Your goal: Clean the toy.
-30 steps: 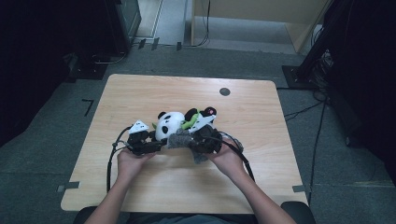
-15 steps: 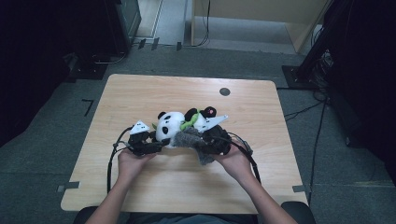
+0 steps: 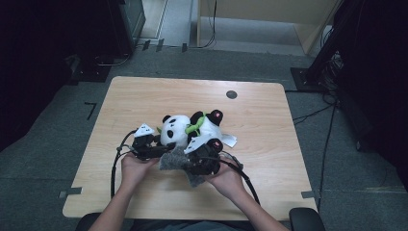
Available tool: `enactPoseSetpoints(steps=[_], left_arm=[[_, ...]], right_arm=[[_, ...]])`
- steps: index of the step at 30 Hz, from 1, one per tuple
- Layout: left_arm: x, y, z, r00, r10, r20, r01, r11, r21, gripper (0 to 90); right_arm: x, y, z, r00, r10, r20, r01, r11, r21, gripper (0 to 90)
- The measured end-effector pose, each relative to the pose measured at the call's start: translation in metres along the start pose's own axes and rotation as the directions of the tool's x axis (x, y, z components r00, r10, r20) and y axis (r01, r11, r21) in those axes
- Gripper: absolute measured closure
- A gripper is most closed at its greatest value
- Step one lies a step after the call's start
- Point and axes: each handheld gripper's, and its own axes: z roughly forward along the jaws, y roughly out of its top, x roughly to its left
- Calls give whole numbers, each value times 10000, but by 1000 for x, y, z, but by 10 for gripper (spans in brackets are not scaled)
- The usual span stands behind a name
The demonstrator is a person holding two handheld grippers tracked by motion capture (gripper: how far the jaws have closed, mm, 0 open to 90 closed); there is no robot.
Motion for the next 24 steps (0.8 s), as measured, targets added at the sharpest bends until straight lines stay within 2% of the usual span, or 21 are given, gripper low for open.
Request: enactPoseSetpoints(steps=[4,6,9,11,14,16,19,24], left_arm=[[-1,1,0,10000,16,-6,-16,10000,31,346],[-1,1,0,10000,43,-30,-43,10000,43,345],[-1,1,0,9999,91,-44,-91,9999,45,343],[-1,0,0,9999,154,-65,-153,9999,58,341],[-2,0,0,9996,245,-131,-244,9997,46,339],[-2,-1,0,9996,240,-154,-240,9997,22,333],[-3,-1,1,9995,229,-236,-230,9997,-32,308],[-3,-1,2,9992,275,-300,-276,9996,-27,288]], right_arm=[[1,-5,18,9999,67,-133,-64,9997,219,757],[-1,-7,25,9999,162,-43,-160,9992,372,756],[-10,-8,35,9985,539,130,-543,9980,331,755],[-15,-7,38,9974,666,262,-670,9976,156,753],[-22,-5,41,9937,647,918,-647,9979,-24,751],[-26,-6,42,9917,822,991,-808,9966,-178,746],[-29,-7,42,9895,841,1180,-819,9964,-236,741],[-25,-11,37,9869,711,1448,-680,9973,-265,741]])
